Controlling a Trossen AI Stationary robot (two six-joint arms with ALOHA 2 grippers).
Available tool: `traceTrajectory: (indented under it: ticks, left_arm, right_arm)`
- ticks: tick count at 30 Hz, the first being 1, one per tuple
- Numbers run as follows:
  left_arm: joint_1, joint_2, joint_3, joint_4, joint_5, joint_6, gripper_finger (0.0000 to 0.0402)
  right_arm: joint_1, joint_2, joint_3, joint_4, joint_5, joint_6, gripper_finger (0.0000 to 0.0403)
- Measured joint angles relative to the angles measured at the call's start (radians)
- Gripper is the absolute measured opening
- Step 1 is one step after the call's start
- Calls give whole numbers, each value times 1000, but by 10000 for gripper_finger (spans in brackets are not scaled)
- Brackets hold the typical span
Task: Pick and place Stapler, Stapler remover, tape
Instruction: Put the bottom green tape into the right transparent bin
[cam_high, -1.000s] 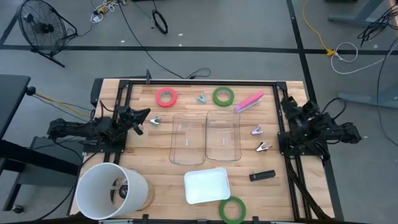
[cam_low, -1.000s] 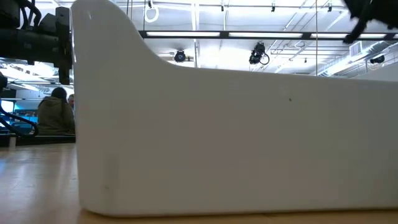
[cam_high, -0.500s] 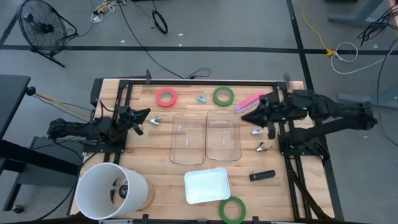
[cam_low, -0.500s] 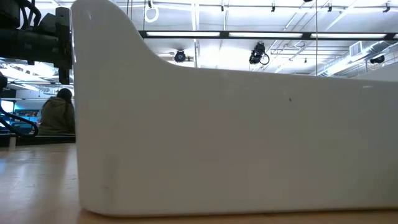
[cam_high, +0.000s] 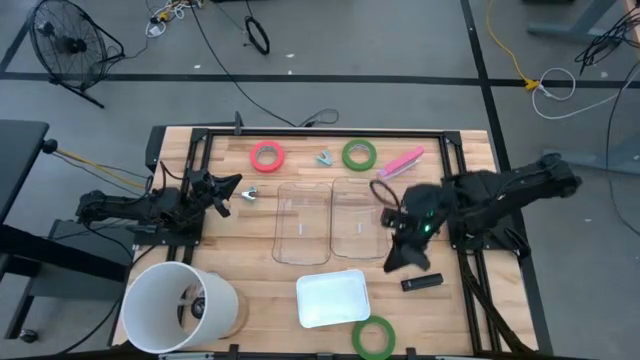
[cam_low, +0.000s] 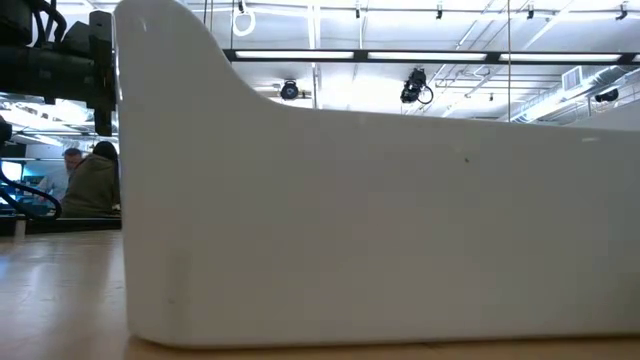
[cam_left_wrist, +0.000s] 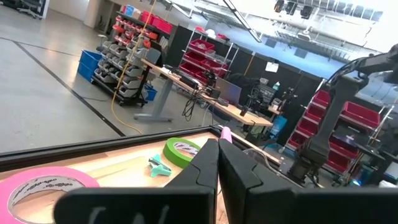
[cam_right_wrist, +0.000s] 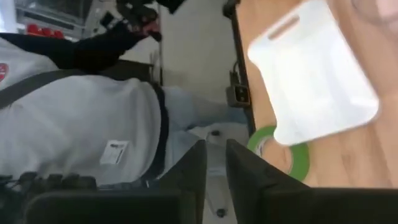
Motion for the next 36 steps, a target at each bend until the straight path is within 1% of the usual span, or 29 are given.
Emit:
traceTrajectory:
  ticks: [3,6,9,13,17,21,23,26,29,31,33,36]
  left_arm:
    - [0,0,0,0,10,0,14]
    - [0,0,0,0,53,0,14]
    - [0,0,0,0,91,0,14]
    - [0,0,0,-1,93,-5,14]
    - [0,0,0,-32,93,-1,14]
    - [0,0,0,-45,85,-6,14]
    - [0,0,0,-45,85,-11,14]
    - [0,0,0,-45,85,-27,14]
    - [0,0,0,-49,84,-26,14]
    - [0,0,0,-58,84,-27,14]
    - [0,0,0,-60,85,-27,14]
    - [0,0,0,-61,92,-27,14]
  right_arm:
    - [66,23,0,-6,87,103,43]
    - [135,49,0,-8,149,212,27]
    - [209,87,-1,-6,184,310,18]
    - [307,140,-1,-7,199,403,23]
    - [395,192,-2,-23,235,428,51]
    - [463,261,-3,-33,326,441,98]
    - [479,295,-3,-21,362,488,125]
    - [489,351,-3,22,383,550,167]
    - [489,403,-3,64,429,606,201]
    - [489,440,-3,104,460,642,216]
    - [481,479,-3,143,463,673,224]
    - [467,532,-3,183,455,690,226]
